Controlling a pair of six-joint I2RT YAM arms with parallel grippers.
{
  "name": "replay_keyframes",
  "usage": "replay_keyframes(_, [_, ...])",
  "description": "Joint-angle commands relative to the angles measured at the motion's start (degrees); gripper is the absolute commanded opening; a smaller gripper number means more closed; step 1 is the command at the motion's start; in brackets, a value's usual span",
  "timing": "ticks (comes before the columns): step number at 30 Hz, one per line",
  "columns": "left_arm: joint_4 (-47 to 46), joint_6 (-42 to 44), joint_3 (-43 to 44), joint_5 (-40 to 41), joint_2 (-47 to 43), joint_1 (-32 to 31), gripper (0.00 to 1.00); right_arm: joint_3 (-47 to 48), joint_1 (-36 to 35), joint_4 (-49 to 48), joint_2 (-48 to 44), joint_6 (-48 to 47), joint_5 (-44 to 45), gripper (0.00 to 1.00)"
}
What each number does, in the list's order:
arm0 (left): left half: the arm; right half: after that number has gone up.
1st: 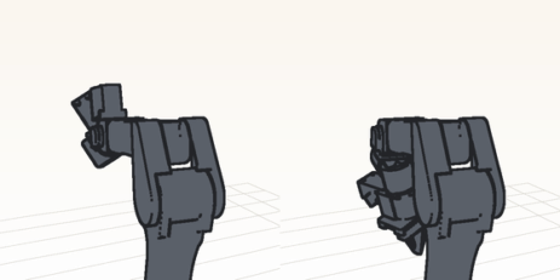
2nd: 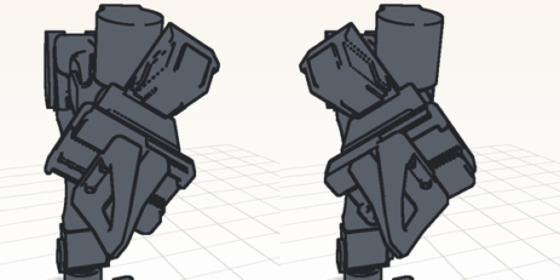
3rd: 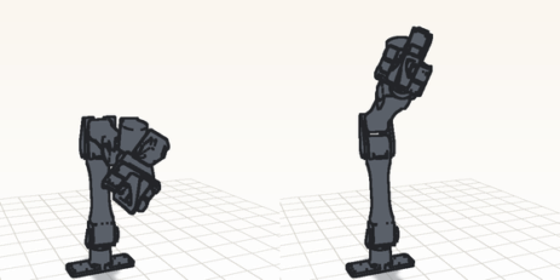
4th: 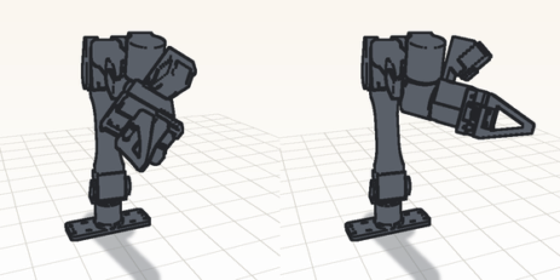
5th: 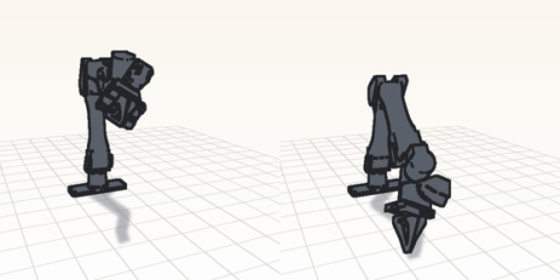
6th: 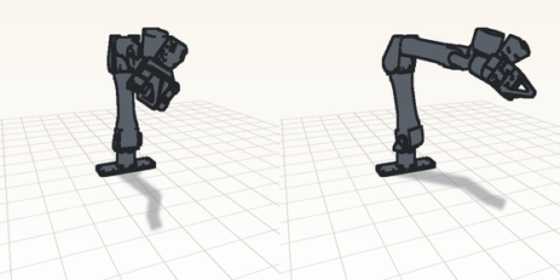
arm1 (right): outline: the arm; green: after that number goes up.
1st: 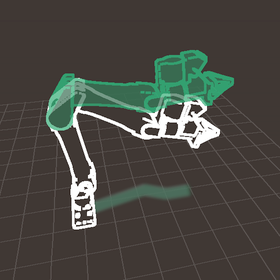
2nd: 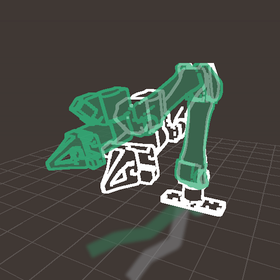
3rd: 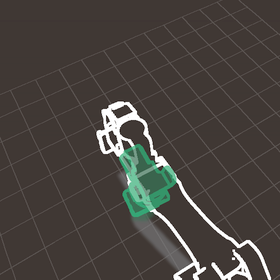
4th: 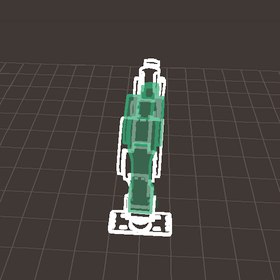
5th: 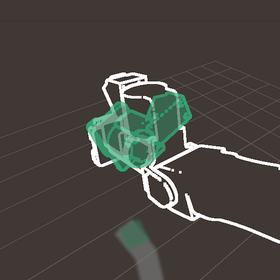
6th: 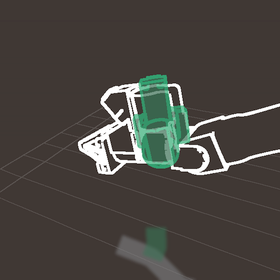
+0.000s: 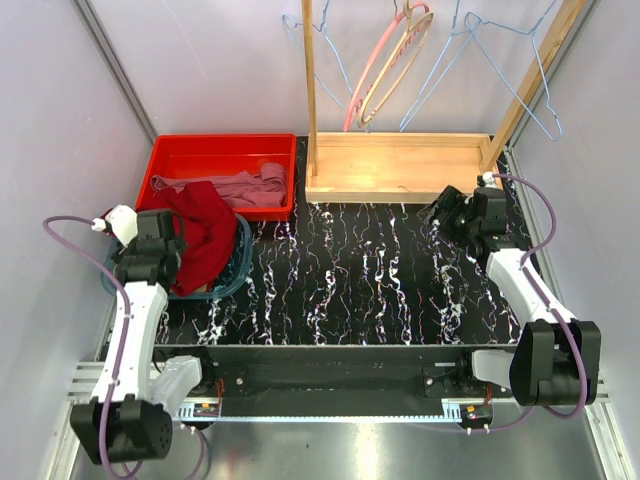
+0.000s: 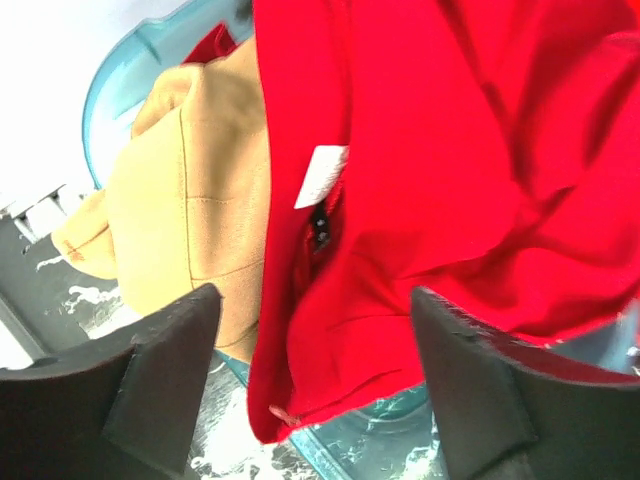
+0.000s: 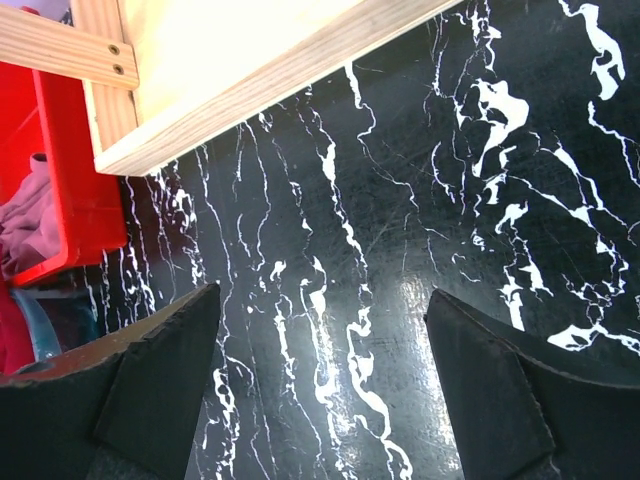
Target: Place the skirt on the hanger
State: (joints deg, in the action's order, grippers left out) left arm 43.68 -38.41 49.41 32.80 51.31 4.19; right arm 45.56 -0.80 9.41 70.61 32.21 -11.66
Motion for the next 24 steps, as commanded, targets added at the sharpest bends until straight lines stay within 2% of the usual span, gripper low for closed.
replay_keyframes(1, [-1.14,1.23,2.53,-2.99,4.75,2.58,0.69,0.49,0.01,-1.85,-2.31,1.02,-1.44,0.91])
replay_keyframes(5, [-1.58,1.5,2.62,-4.32,7.84,4.6,0.59,-0.03,0.01,-1.15,-3.81,1.19,-0.47,0.91])
replay_keyframes(10, [-3.16,2.55,3.85,-7.65,9.51,6.27,0.35,-0.39,-0.08,-0.27,-5.57,1.28,0.41,0.91])
replay_keyframes(11, [-3.42,2.99,4.64,-8.09,9.6,6.53,0.2,-0.39,0.01,-0.09,-5.74,1.19,0.67,0.91])
replay_keyframes(13, [-3.95,5.36,5.69,-9.85,9.51,6.62,0.04,-0.12,0.01,0.7,-6.44,0.93,1.11,0.91])
replay_keyframes(14, [-3.95,5.98,7.18,-10.55,9.34,6.62,0.0,-0.03,-0.08,0.96,-6.71,0.75,1.55,0.91])
replay_keyframes(24, [-3.43,14.24,21.77,-25.4,3.01,6.62,0.0,2.86,-0.08,5.7,-9.52,-0.65,3.22,0.92])
